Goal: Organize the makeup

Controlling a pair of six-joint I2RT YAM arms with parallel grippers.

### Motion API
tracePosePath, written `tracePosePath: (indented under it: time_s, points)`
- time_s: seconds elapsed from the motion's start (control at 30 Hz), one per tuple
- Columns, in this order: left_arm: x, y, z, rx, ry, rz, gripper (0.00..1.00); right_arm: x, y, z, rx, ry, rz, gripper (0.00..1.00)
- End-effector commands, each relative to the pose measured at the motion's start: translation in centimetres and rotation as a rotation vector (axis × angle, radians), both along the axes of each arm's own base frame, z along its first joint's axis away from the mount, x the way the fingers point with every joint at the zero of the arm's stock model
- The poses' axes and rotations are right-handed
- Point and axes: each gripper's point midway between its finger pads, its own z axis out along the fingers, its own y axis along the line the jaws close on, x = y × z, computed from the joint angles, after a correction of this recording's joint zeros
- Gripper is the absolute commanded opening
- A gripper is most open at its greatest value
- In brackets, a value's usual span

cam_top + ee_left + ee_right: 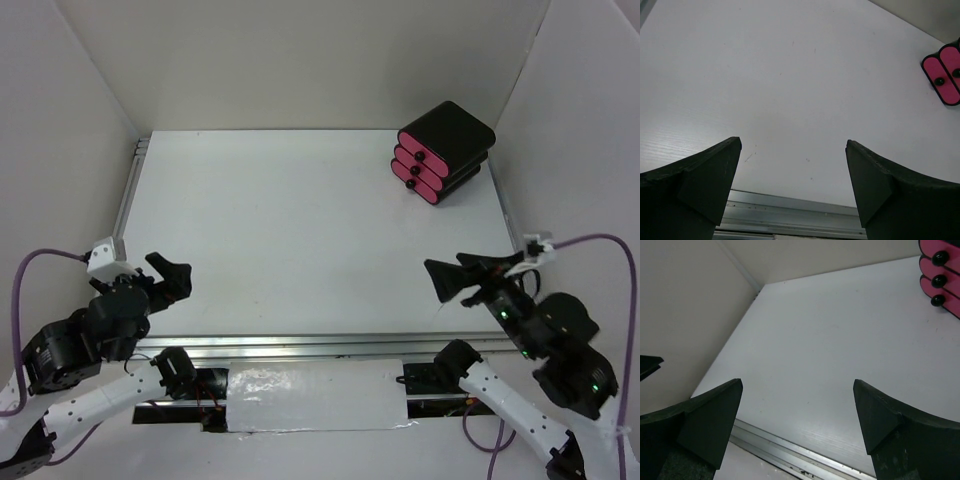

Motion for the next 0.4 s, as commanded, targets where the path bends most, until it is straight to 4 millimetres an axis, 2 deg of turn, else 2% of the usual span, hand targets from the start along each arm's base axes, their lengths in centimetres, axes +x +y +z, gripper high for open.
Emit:
tracePosePath:
  time_s: [0.0, 0.07, 0.17, 0.27, 0.37]
  points:
    - [-0.4, 1.1, 1.9, -0.029, -0.062, 0.007, 0.99, -3.6, -2.6, 1.7, 0.030, -0.021, 0.004, 1.00]
    - [-0.7, 1.7, 2.1, -0.031, -0.072, 0.007, 0.99, -4.6, -3.9, 1.6, 0.014, -0.035, -0.018, 1.00]
    - [-1.0, 2.5, 1.9, -0.042, -0.091, 0.029, 0.99, -4.9, -5.3, 1.4, 0.023, -0.037, -0.069, 1.00]
    - [-0.9, 1.6, 2.0, -0.085, -0.131, -0.019, 0.99, -4.7, -5.4, 1.0, 0.041, -0.040, -0.086, 1.00]
    - [-1.0, 1.7, 1.8, -0.092, -0.135, -0.022, 0.99, -4.2, -4.9, 0.6, 0.040, -0.035, -0.075, 1.00]
